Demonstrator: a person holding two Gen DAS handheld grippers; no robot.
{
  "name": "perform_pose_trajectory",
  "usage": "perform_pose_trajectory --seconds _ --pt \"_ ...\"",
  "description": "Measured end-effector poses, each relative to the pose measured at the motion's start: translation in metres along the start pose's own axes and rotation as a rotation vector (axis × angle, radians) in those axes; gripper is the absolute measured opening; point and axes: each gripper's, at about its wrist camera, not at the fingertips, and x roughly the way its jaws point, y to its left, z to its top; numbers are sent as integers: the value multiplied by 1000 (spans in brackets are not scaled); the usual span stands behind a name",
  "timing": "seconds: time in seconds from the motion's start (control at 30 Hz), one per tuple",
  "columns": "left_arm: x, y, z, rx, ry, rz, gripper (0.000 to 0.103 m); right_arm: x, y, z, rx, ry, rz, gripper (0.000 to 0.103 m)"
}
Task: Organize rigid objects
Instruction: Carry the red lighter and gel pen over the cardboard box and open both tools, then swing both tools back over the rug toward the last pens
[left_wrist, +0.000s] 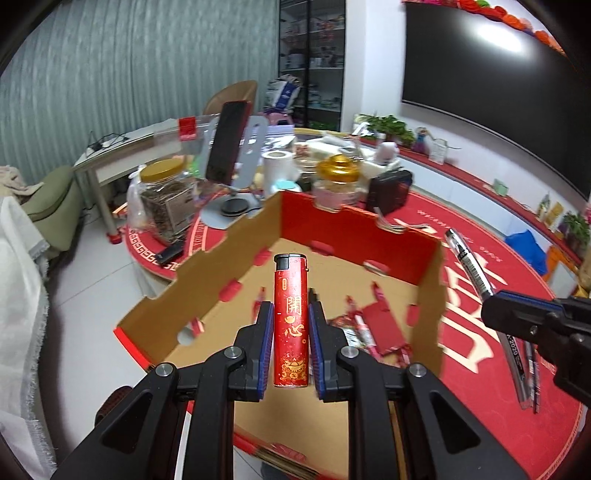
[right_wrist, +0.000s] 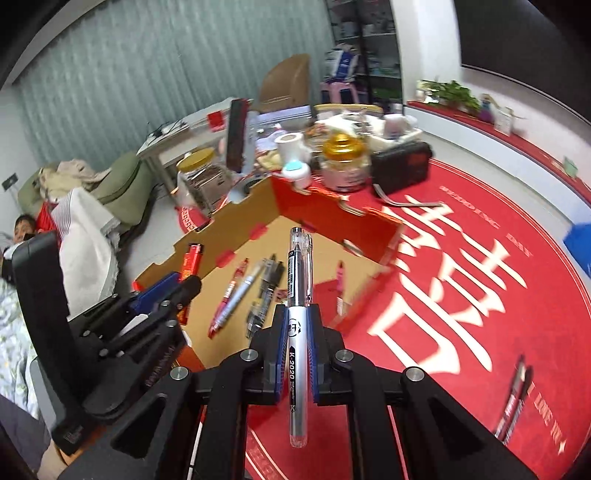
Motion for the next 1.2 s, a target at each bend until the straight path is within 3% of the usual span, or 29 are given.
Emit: perform_pose_trajectory --seconds 0.43,0.67,0.83,0.9,0.93,0.97,1.0,1.07,1.2 --pt "45 23 -2 -16 98 31 20 58 15 9 -26 82 8 11" --pt "57 15 -3 17 130 19 20 71 6 8 -6 105 -14 11" --pt "73 5 -1 82 194 16 21 81 1 7 -2 119 -37 11" --pt "77 0 -1 111 220 5 41 82 1 6 -13 120 -38 12" --pt "75 -2 0 115 222 -10 55 81 1 6 -17 114 -41 15" --pt "72 -6 1 127 215 -16 78 78 1 5 -22 101 -47 43" --pt "70 -8 1 141 206 -13 95 75 1 5 -20 90 -51 89" --pt "68 -11 0 155 179 -13 103 59 -1 2 -10 19 -70 93" --pt "70 -15 -8 140 154 -13 103 31 -11 -6 18 -26 -67 93"
